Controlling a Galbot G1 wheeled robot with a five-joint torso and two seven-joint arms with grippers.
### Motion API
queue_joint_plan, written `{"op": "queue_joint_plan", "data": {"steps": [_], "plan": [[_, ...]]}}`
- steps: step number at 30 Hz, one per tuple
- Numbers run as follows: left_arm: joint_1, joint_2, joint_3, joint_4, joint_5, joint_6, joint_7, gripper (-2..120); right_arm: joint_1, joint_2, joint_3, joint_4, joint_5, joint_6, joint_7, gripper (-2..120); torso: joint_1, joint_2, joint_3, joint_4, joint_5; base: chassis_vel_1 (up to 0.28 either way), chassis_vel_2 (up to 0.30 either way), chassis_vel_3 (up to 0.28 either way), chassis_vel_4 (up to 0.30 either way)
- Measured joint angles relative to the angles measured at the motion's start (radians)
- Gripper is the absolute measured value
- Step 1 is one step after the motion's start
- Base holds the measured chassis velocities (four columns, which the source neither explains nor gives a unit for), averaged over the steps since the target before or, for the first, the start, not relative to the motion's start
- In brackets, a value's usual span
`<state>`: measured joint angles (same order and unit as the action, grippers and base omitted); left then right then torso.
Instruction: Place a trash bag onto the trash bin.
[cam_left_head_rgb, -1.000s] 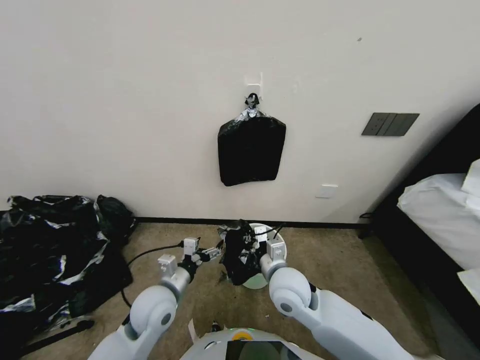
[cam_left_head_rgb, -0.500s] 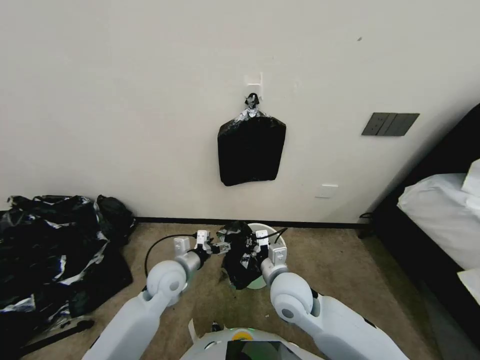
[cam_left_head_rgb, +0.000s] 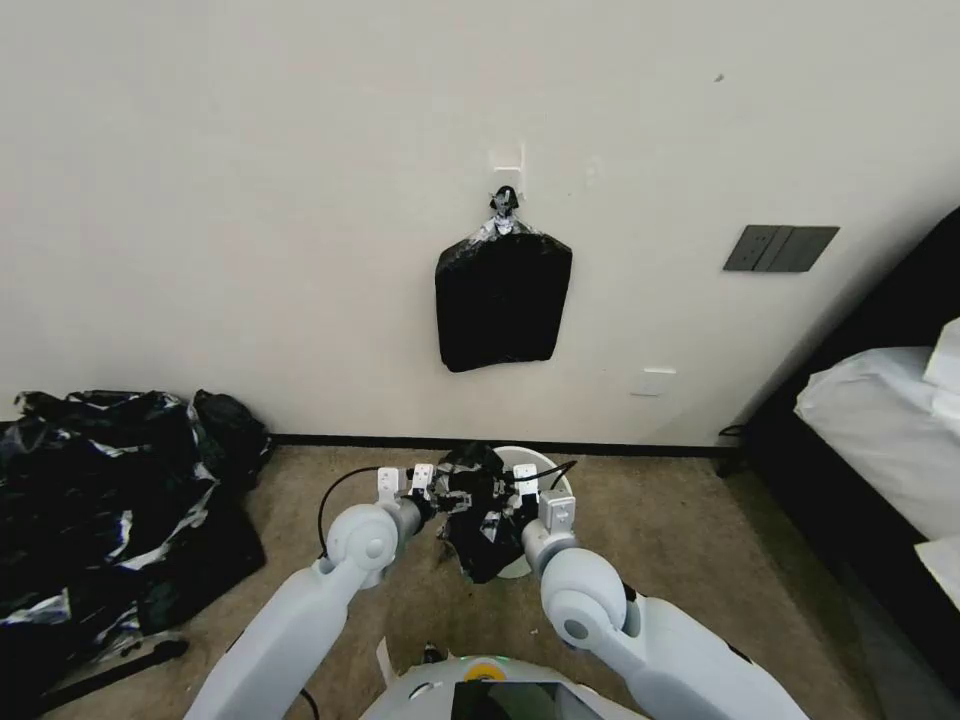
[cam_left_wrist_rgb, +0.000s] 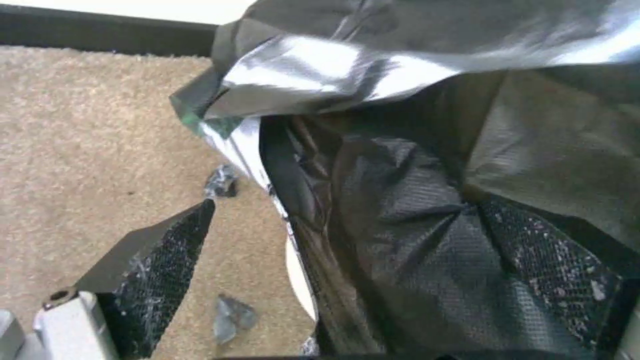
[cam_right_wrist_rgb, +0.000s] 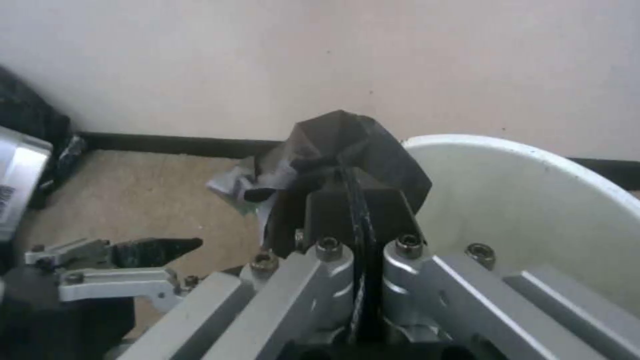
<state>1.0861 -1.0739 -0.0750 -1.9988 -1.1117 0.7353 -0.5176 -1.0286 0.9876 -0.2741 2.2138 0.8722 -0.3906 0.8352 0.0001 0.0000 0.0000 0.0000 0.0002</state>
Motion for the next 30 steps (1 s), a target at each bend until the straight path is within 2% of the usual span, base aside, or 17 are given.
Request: {"op": "queue_joint_plan", "data": {"steps": [5,15,22,30], "plan": [[-0.022,-0.007,0.016,0.023,0.0,0.005,-0.006,100,-0.001,0.002,0.014,0.004,0.025,0.005,0.006,0,0.0,0.0,0.0,0.0001,-0.0001,0.0,0.0,0.0,0.0],[-0.096,-0.016,0.071,0.087,0.019,0.005,-0.01,100,-0.007,0.013,0.099,0.036,0.191,0.017,0.061,0,0.0,0.0,0.0,0.0,-0.0001,0.0,0.0,0.0,0.0],[-0.103,-0.019,0.089,0.107,0.038,0.003,-0.005,100,-0.054,-0.005,0.15,0.057,0.115,0.051,0.082,0,0.0,0.0,0.0,-0.0001,-0.0001,0.0,0.0,0.0,0.0],[-0.103,-0.016,0.09,0.124,0.06,0.002,-0.001,100,-0.107,-0.008,0.157,0.088,0.109,0.056,0.102,0,0.0,0.0,0.0,-0.0001,-0.0001,0.0,0.0,0.0,0.0]]}}
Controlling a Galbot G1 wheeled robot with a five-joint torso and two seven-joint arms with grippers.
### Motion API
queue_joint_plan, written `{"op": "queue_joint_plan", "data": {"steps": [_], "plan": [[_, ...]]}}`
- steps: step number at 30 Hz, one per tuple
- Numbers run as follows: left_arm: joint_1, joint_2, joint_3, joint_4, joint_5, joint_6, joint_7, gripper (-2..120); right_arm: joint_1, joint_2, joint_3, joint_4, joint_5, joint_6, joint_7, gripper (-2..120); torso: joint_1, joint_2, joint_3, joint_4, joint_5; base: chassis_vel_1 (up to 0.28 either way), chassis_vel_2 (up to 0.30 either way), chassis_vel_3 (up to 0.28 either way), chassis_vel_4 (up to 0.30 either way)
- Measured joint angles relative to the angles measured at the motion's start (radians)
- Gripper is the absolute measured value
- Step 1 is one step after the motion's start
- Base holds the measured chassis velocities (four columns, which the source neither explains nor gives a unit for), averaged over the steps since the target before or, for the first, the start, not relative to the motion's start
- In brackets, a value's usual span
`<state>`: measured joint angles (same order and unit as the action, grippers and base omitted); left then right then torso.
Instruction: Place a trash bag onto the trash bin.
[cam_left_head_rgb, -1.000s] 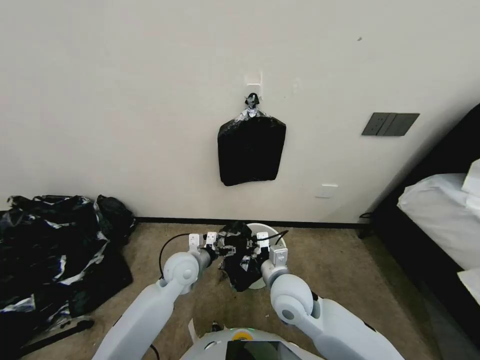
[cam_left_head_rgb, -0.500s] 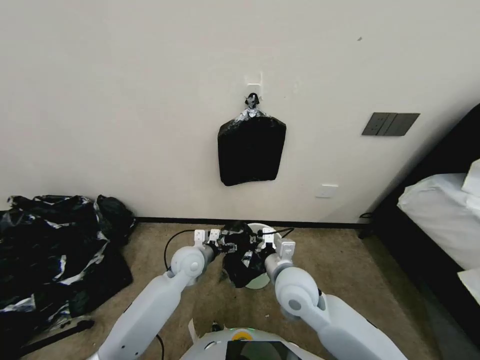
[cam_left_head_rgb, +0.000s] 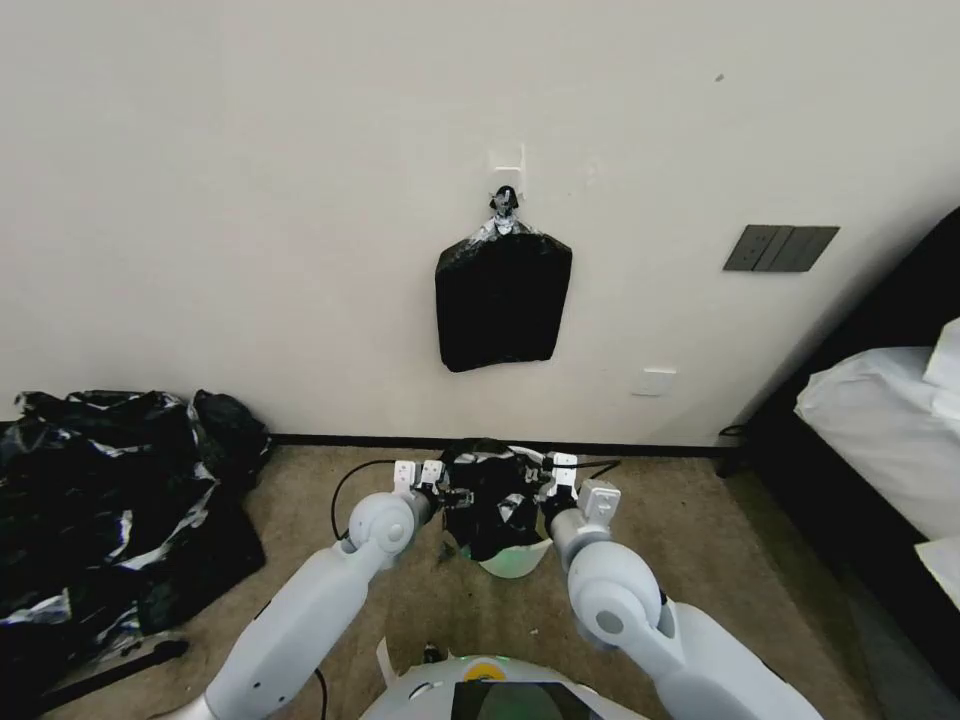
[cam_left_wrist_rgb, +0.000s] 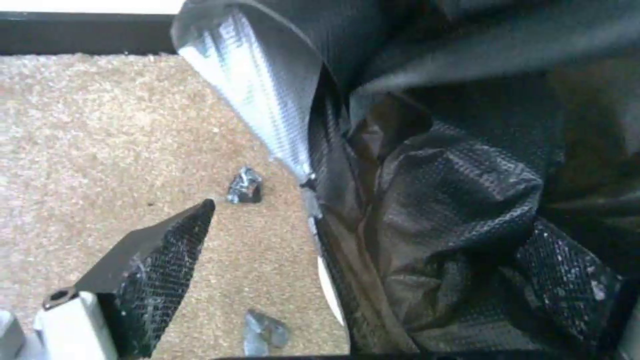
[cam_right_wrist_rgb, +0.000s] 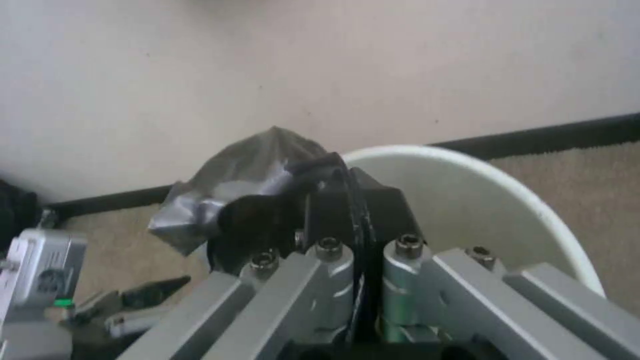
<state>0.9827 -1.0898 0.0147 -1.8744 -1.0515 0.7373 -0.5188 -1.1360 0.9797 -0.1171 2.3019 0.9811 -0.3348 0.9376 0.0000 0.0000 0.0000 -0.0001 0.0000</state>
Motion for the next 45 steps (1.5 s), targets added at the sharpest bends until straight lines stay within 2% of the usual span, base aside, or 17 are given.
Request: {"op": "queue_joint_plan", "data": {"steps": [6,13,21,37,45], "plan": [[0.006,0.003,-0.004,-0.024,0.007,-0.001,0.009,100,-0.014,0.002,0.008,0.001,-0.001,-0.001,0.001,0,0.0,0.0,0.0,0.0,0.0,0.0,0.0,0.0,0.0],[0.027,0.018,-0.006,-0.104,-0.001,-0.001,-0.014,100,-0.01,0.011,-0.016,0.001,-0.001,-0.01,-0.006,0,0.0,0.0,0.0,0.0002,0.0,0.0,0.0,0.0,0.0],[0.023,0.023,-0.003,-0.136,-0.021,-0.002,-0.039,100,-0.011,0.024,-0.053,-0.019,-0.03,-0.017,-0.013,0,0.0,0.0,0.0,0.0002,0.0,0.0,0.0,0.0,0.0],[-0.041,-0.041,0.041,-0.019,-0.089,-0.002,-0.043,99,-0.006,0.032,-0.014,-0.01,0.034,-0.011,-0.002,0,0.0,0.0,0.0,0.0,0.0,0.0,0.0,0.0,0.0],[-0.043,-0.065,0.057,0.035,-0.067,-0.002,-0.058,85,0.002,0.04,0.019,-0.01,0.068,-0.004,0.012,0,0.0,0.0,0.0,0.0,0.0,0.0,0.0,0.0,0.0]]}}
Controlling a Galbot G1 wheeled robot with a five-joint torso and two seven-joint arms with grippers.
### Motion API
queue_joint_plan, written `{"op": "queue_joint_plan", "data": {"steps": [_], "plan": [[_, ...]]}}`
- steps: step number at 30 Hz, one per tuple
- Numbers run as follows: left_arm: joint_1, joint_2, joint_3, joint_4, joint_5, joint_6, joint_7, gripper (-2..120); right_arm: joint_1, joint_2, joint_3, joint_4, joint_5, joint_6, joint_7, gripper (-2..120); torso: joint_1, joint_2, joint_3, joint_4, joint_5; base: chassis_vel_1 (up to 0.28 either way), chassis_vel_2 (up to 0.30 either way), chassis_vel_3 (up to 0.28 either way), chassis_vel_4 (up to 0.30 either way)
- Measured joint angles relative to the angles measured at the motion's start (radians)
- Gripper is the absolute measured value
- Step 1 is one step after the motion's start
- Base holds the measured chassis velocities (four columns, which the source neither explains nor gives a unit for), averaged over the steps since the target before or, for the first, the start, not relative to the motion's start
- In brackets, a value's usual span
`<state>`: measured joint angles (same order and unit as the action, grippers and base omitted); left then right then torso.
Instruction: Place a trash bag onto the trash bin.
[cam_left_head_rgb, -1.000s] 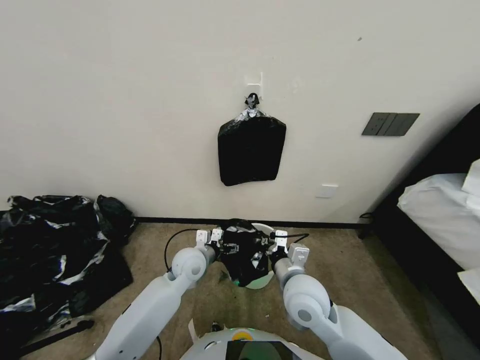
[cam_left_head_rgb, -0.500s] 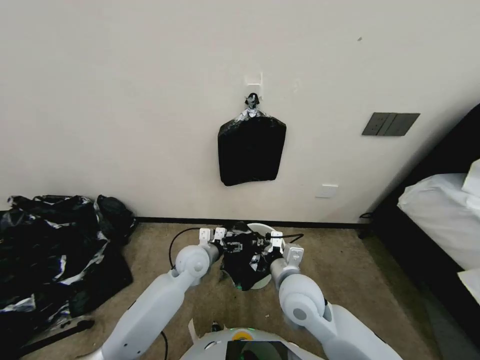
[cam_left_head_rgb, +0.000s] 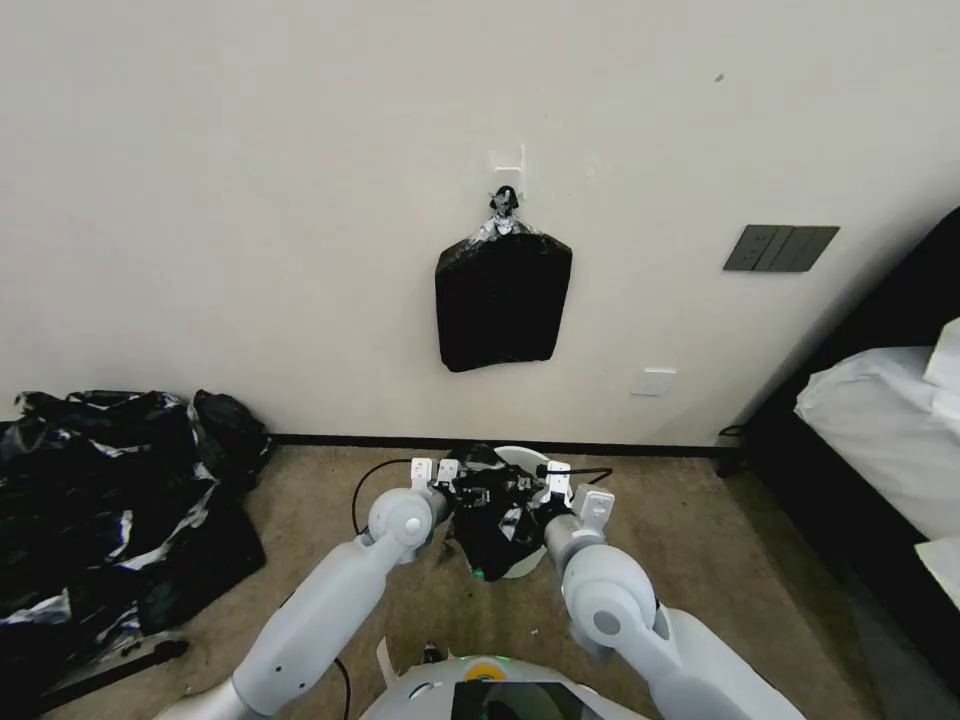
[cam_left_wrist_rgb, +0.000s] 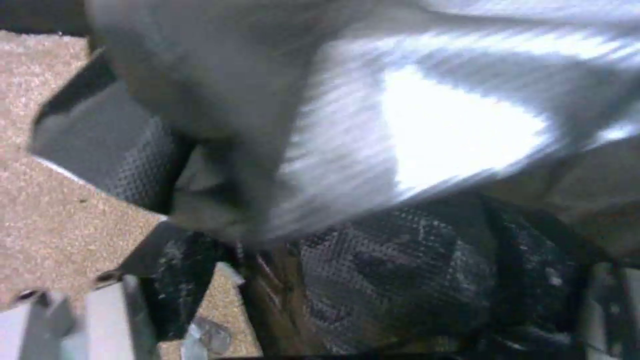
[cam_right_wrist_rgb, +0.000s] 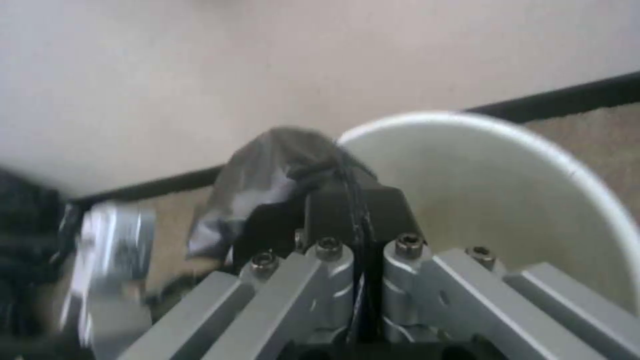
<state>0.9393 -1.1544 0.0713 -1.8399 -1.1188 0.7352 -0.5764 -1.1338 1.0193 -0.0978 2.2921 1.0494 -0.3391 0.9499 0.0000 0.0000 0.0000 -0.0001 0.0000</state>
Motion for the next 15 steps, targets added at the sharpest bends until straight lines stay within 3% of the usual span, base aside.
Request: {"op": "queue_joint_plan", "data": {"steps": [4,8,15], "plan": [[0.007,-0.004,0.001,0.001,0.01,0.0,0.001,84,0.016,0.0,0.009,0.0,0.021,0.016,0.022,0,0.0,0.0,0.0,0.0002,0.0001,0.0,0.0,0.0,0.0],[0.002,-0.012,0.009,0.022,0.017,0.0,0.004,95,0.013,0.008,0.008,0.0,0.029,0.021,0.031,0,0.0,0.0,0.0,0.0001,0.0,0.0,0.0,0.0,0.0],[-0.022,-0.032,0.021,0.063,0.047,0.0,0.027,86,0.005,0.013,0.008,-0.001,0.029,0.021,0.03,0,0.0,0.0,0.0,0.0001,0.0002,0.0,0.0,0.0,0.0]]}}
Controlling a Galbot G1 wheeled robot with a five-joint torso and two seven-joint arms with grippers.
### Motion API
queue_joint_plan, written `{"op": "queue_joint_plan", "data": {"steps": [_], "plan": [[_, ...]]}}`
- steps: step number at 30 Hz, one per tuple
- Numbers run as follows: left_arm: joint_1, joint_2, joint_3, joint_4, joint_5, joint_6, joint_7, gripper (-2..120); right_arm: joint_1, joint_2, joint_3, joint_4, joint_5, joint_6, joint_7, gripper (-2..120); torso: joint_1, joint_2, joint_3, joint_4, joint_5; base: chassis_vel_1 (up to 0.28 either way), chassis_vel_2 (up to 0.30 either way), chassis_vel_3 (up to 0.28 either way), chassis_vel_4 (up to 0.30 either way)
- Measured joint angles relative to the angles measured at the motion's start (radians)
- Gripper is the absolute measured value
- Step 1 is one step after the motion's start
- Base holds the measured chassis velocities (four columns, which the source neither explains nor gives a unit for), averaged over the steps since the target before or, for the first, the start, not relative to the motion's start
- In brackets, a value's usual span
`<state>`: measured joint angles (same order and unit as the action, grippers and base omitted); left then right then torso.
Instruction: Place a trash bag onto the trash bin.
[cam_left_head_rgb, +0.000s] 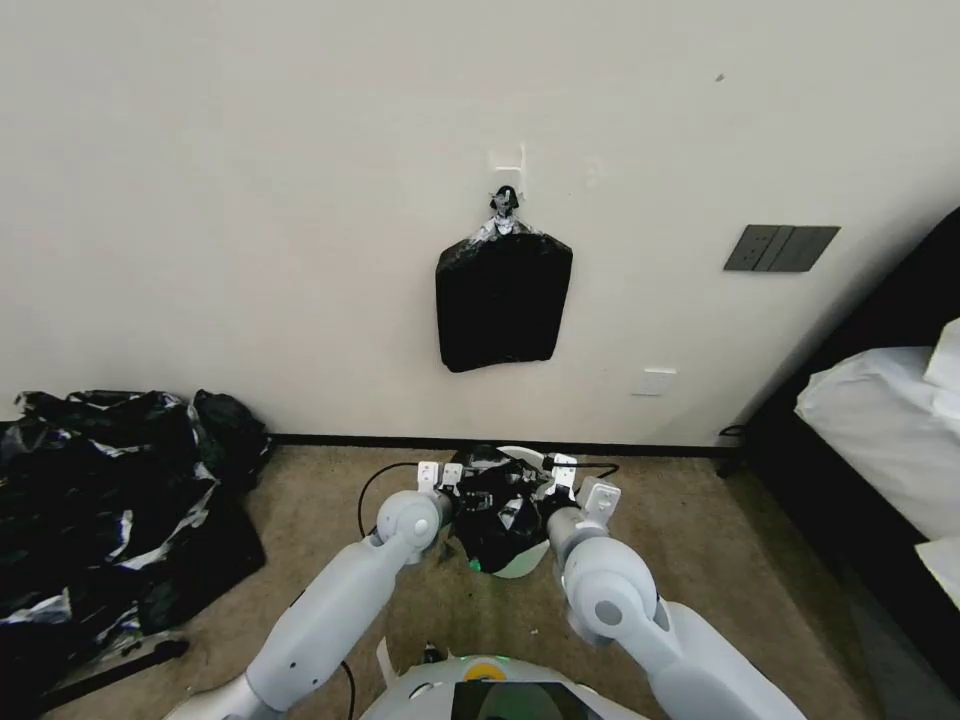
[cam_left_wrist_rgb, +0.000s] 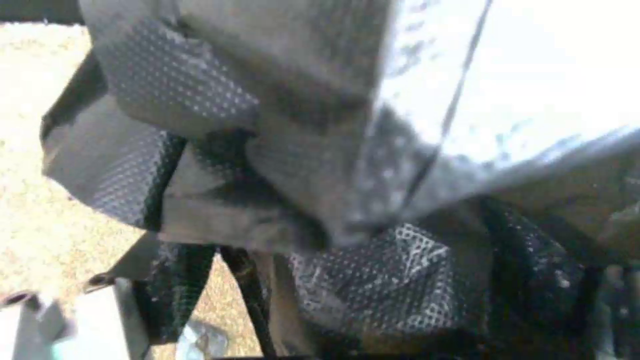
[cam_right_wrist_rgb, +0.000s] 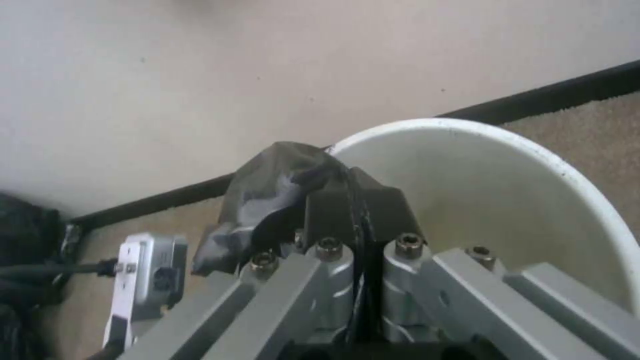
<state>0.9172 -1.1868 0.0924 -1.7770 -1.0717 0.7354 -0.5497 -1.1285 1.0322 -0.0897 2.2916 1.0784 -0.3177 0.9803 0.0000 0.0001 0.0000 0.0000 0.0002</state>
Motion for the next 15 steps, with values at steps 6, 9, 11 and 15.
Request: {"op": "queue_joint_plan", "data": {"steps": [6,9,11,15], "plan": [[-0.012,-0.012,0.009,0.019,0.013,0.0,-0.002,63,-0.008,0.0,0.002,-0.001,-0.001,0.0,-0.002,0,0.0,0.0,0.0,0.0001,0.0,0.0,0.0,0.0,0.0],[-0.013,-0.012,0.011,0.02,0.013,0.0,-0.008,53,-0.01,0.002,0.003,-0.003,-0.001,0.0,-0.003,0,0.0,0.0,0.0,0.0001,0.0,0.0,0.0,0.0,0.0],[-0.013,-0.012,0.013,0.021,0.013,0.0,-0.018,42,-0.012,0.004,0.004,-0.005,-0.001,0.0,-0.004,0,0.0,0.0,0.0,0.0001,-0.0001,0.0,0.0,0.0,0.0],[-0.015,-0.01,0.015,0.022,0.013,-0.001,-0.032,29,-0.015,0.005,0.009,-0.005,-0.001,0.0,-0.004,0,0.0,0.0,0.0,0.0,-0.0001,0.0,0.0,0.0,0.0]]}}
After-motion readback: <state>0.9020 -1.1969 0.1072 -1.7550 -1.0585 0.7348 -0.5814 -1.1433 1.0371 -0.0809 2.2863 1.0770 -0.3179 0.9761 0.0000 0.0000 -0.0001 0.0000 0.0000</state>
